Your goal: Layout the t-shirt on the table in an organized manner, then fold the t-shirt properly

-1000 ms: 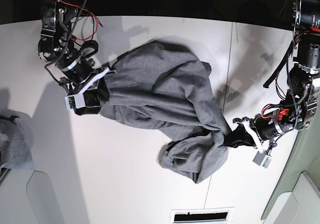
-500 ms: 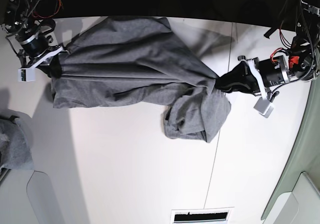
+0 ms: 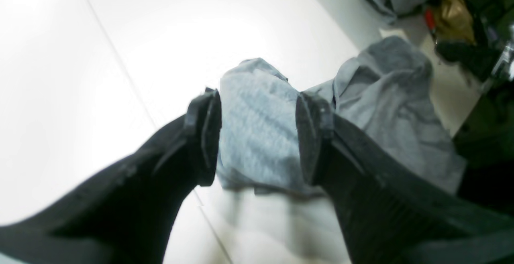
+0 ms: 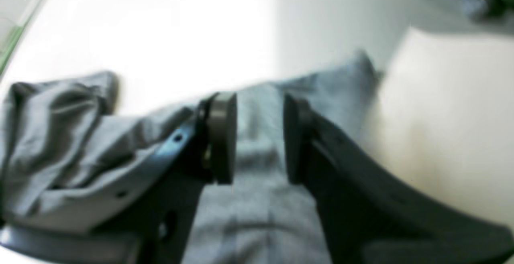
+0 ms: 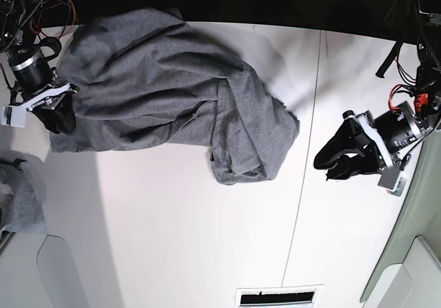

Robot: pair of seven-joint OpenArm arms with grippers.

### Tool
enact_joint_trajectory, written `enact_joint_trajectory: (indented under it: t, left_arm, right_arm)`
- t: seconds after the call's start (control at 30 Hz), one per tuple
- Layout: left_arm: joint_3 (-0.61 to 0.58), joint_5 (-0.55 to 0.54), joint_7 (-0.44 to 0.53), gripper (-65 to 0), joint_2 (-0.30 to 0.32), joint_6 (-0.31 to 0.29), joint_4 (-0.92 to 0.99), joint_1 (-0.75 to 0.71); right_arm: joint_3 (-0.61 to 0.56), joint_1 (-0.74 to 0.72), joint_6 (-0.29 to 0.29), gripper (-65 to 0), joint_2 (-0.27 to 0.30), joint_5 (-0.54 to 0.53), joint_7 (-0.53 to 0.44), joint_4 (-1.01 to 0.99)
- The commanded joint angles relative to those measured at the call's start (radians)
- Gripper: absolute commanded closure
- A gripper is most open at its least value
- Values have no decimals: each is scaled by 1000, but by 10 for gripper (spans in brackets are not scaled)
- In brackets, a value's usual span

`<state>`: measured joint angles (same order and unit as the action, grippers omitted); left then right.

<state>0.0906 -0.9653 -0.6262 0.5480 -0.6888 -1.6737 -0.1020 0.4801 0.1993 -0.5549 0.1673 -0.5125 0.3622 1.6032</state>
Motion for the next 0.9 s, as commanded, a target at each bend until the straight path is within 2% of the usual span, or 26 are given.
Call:
enact_joint_trajectory:
  t: [0.0, 0.07, 0.17, 0.23, 0.3, 0.43, 0.53, 0.57, 0.63, 0.67, 0.7, 0.73, 0.77, 0.8, 0.87]
  left_arm:
    - [-14, 25, 53, -323, 9, -9, -17, 25]
    - [-67, 158, 104, -323, -15, -4, -14, 51]
    - [-160, 306, 135, -323, -63, 79, 21, 112]
    - [-220, 385, 165, -323, -90, 109, 83, 164]
    - [-264, 479, 213, -323, -114, 110, 168, 206]
    - [-286, 507, 241, -322, -173, 121, 362, 280]
    - [-286, 506, 242, -317, -208, 119, 469, 336]
    - [-286, 502, 242, -295, -217, 115, 486, 348]
    - [-286, 480, 248, -209, -222, 80, 493, 351]
    - [-286, 460, 249, -138, -220, 46, 493, 351]
    - [-286, 456, 248, -55, -220, 27, 493, 351]
    - [-286, 457, 245, 0, -217, 20, 493, 351]
    - [-286, 457, 245, 0, -211, 20, 492, 351]
    - [-285, 455, 246, 0, -202, 21, 487, 352]
    - [-270, 434, 249, 0, -175, 22, 467, 352]
  right_arm:
    - [2, -10, -10, -204, -5, -19, -17, 37]
    - [-6, -11, -10, -226, -26, -19, -17, 61]
    - [-40, -40, -10, -309, -53, 28, -12, 59]
    - [-84, -62, -8, -321, -70, 76, -13, 50]
    - [-141, -72, -6, -321, -81, 111, -13, 36]
    - [-254, -72, 2, -321, -87, 216, -14, -4]
    - [-301, -83, 32, -321, -87, 229, -21, -44]
    - [-309, -86, 43, -317, -87, 229, -24, -63]
    - [-316, -86, 51, -258, -87, 229, -29, -107]
    - [-316, -88, 50, -202, -87, 230, -29, -134]
    - [-316, -89, 48, -140, -87, 241, -29, -163]
    - [-316, -91, 37, -79, -87, 257, -29, -188]
    - [-316, -93, 30, -22, -87, 275, -33, -210]
    - [-316, -94, 31, 0, -87, 293, -48, -226]
    - [-316, -93, 31, 0, -79, 325, -95, -243]
